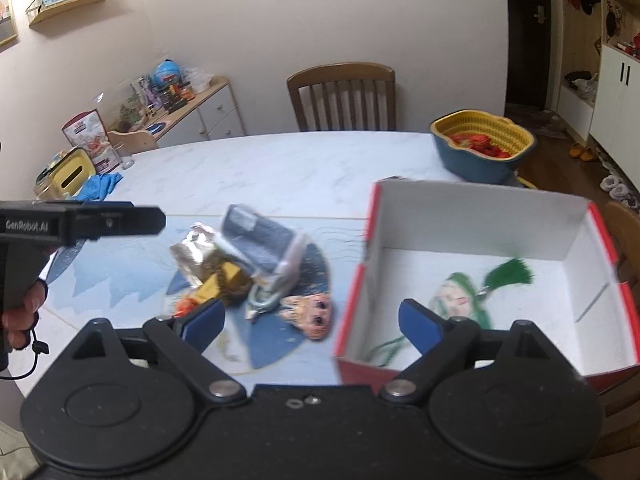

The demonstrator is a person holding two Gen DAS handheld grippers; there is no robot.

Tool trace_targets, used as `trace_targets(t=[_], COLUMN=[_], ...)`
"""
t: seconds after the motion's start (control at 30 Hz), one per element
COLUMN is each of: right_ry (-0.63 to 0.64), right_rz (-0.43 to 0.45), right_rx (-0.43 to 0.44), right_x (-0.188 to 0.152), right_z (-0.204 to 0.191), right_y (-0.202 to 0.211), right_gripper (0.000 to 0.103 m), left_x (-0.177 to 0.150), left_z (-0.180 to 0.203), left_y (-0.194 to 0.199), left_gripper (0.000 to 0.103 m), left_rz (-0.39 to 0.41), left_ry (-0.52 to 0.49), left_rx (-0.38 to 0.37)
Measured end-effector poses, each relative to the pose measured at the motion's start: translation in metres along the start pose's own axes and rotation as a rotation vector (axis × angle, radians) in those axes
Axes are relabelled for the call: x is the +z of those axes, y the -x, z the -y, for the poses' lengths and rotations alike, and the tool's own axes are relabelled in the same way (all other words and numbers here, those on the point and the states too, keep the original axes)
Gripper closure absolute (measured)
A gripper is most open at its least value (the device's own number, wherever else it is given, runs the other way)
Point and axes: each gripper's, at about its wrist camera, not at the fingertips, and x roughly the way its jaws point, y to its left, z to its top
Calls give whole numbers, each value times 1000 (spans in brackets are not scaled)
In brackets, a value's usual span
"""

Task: Organize objects
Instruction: 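Open both tools to drop the items in the box and withdraw, then grasp the black parts bag with the right tool while the left grasps the silver bag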

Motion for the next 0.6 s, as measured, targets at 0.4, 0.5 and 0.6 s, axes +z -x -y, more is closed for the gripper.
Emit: trace_targets(t=[0.4, 0.5, 0.6], right_ry=[27, 58, 93], right_rz=[-64, -94, -126], right_rx=[57, 78, 86], right_x=[-19, -26, -34], right_z=[-77, -97, -115], right_y=[-38, -51, -65], right_gripper=[10, 10, 10], left_x=[-6, -12, -18], left_z=[-86, -97, -107], left_y=[16, 11, 6], left_gripper=[0, 0, 0], left_rz=[13, -2, -13], left_ry=[38, 23, 6], left_rx=[66, 83, 89])
